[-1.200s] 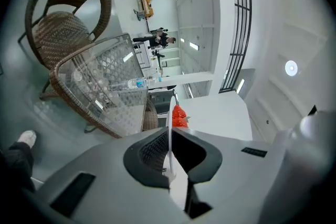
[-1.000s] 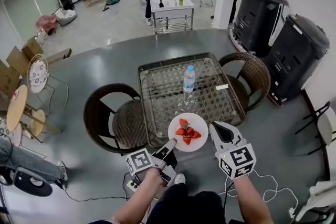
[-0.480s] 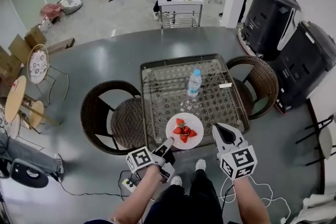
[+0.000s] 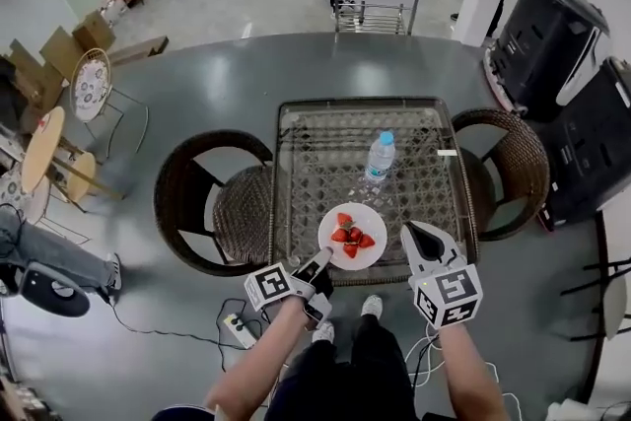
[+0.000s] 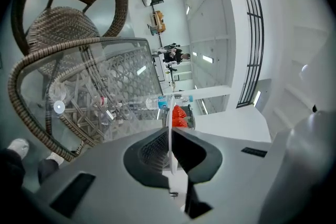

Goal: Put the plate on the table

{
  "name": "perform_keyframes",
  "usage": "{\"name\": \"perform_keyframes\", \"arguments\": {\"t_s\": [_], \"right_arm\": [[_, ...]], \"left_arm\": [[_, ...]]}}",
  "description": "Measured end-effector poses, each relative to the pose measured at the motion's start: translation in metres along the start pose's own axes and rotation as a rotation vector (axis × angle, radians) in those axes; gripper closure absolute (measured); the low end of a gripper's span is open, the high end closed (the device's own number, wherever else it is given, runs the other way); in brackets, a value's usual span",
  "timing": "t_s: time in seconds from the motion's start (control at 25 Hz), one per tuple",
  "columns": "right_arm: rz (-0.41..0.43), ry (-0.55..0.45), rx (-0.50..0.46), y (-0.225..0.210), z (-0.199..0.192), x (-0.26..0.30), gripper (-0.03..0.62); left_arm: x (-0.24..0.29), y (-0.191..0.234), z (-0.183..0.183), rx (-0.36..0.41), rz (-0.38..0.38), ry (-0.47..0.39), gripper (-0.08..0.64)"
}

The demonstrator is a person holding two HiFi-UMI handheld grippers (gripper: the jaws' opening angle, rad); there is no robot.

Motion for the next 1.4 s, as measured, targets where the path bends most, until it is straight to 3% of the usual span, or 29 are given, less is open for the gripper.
{"name": "perform_keyframes", "arguments": {"t_s": [0.28, 0.64, 1.4], "right_arm": [[0.039, 0.059, 0.001, -0.027, -0.016, 0.03, 0.588], [0.067, 0.117, -0.008, -0.034, -0.035, 0.047, 0.588], [0.046, 0.168, 0.03, -0.057, -0.059, 0.052, 0.588]], "left_arm": [[0.035, 0.039, 0.009, -0.009, 0.056, -0.043, 0.541], [0.06, 0.08, 0.013, -0.024, 0.128, -0.036, 0.541], [0.092, 0.105, 0.01, -0.035, 0.188, -0.035, 0.541]]}}
Point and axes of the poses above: the fingertips, and each gripper's own axes: x forward along the fingers, y to its left, z out of its top, the point moved 5 cm from there along -x, backward along the fingers, and after that the axes turned 4 degrees about -z, right-handed, at the moved point
